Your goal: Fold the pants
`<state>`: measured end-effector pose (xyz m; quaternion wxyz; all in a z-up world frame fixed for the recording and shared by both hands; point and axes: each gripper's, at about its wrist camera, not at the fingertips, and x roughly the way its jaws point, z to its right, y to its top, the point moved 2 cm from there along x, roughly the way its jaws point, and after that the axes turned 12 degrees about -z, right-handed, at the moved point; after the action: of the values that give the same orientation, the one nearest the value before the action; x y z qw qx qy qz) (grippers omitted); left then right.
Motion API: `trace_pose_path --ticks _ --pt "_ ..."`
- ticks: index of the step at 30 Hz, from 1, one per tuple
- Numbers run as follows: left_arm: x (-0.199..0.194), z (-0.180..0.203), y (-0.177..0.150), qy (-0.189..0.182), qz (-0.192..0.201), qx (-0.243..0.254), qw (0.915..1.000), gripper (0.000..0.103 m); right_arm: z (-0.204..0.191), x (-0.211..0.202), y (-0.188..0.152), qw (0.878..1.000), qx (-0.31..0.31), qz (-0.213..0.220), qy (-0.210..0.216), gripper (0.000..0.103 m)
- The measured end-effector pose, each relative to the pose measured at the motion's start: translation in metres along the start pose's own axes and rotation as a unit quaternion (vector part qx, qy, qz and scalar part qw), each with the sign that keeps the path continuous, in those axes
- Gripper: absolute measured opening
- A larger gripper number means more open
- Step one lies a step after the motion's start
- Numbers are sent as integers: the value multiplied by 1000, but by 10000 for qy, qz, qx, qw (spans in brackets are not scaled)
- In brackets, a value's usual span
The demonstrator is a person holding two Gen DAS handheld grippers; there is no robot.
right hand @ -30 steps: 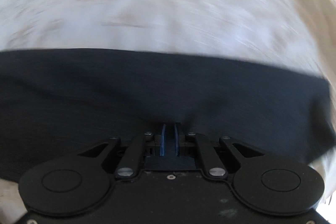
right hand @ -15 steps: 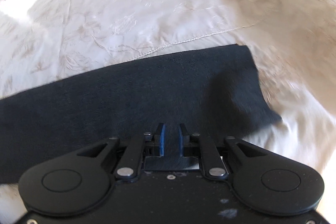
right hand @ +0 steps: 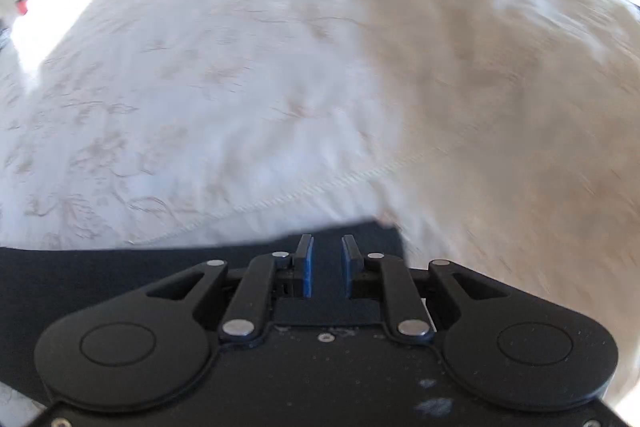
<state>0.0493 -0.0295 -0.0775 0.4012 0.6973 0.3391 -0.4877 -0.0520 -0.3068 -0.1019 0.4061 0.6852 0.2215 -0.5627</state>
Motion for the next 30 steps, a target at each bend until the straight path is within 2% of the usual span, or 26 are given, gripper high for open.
trace_pose_path --ticks 4,8,10,13,18,22,24,28,30 --pt "-1 15 27 5 56 -34 10000 43 -27 25 37 9968 -693 -156 366 17" --pt "1 23 52 40 79 -51 9999 43 -55 44 44 9831 -1517 -741 711 17" --pt "1 25 62 32 112 -94 9999 43 -61 46 30 9725 -1915 -952 923 18" --pt "4 32 76 -12 123 -100 9999 43 -65 28 5 9619 -2381 -825 1065 18" --pt "12 54 93 -94 172 141 9997 43 -66 27 -32 9495 -2726 -1063 1131 18" --pt "30 76 98 -79 11 380 9992 43 -62 36 -49 9533 -2545 -1202 1098 18" --pt "37 77 101 59 -87 266 9996 43 -62 32 -49 9546 -2499 -1158 1133 18" --pt "37 62 102 -144 -206 -130 9996 43 -59 9 -30 9651 -2223 -623 1236 18" --pt "36 55 100 -126 -264 -205 9994 43 -63 7 -11 9700 -2085 -405 1187 19"
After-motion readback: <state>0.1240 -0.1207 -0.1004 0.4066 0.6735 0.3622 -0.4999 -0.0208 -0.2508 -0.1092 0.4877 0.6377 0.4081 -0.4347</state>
